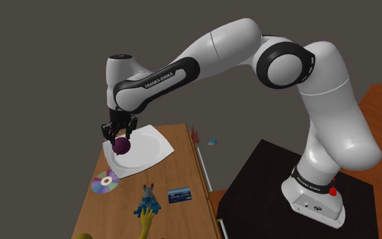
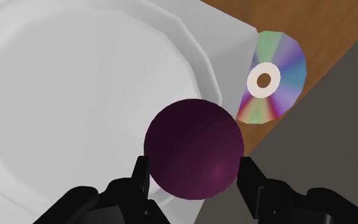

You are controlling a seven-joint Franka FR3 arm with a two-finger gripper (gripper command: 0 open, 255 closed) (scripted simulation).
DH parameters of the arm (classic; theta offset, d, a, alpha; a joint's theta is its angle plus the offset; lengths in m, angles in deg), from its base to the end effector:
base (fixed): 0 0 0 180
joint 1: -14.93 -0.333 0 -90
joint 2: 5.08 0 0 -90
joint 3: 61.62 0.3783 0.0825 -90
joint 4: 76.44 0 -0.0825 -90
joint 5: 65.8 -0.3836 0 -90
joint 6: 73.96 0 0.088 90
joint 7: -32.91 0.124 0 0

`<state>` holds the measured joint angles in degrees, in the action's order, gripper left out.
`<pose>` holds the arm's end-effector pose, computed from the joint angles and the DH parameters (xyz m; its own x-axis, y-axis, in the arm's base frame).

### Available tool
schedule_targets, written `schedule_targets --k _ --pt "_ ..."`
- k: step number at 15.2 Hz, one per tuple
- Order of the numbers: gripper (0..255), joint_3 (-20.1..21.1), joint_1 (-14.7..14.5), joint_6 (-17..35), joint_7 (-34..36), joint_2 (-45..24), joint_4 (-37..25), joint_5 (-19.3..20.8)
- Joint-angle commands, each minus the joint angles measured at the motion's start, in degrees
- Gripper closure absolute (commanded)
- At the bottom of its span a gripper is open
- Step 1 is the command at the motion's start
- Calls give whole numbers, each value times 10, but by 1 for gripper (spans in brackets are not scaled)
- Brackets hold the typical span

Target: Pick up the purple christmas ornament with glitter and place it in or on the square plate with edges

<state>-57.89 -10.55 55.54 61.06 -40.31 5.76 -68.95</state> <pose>0.6818 0.3707 0.3889 0.9890 -0.0401 0.1425 -0.0149 -0.9846 -0.1741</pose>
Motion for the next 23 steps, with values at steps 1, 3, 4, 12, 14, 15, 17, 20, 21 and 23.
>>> schedule_targets --k 1,3,4,12,14,15,17,20,21,23 --pt "255 0 0 -12 1 6 -7 0" --pt "255 0 0 -25 2 11 -14 0" --pt "255 0 0 -31 2 13 -18 0" --pt "0 2 6 -52 8 12 -21 -11" --pt "0 5 -6 -72 34 -18 -54 -16" --pt "0 7 -12 -82 47 -34 -73 -19" --pt "0 10 -24 -104 73 -68 -113 -25" --pt "0 16 -42 -142 111 -126 -186 -34" --pt "0 18 -48 -157 125 -148 -215 -38" --pt "0 21 -57 -182 145 -185 -268 -43"
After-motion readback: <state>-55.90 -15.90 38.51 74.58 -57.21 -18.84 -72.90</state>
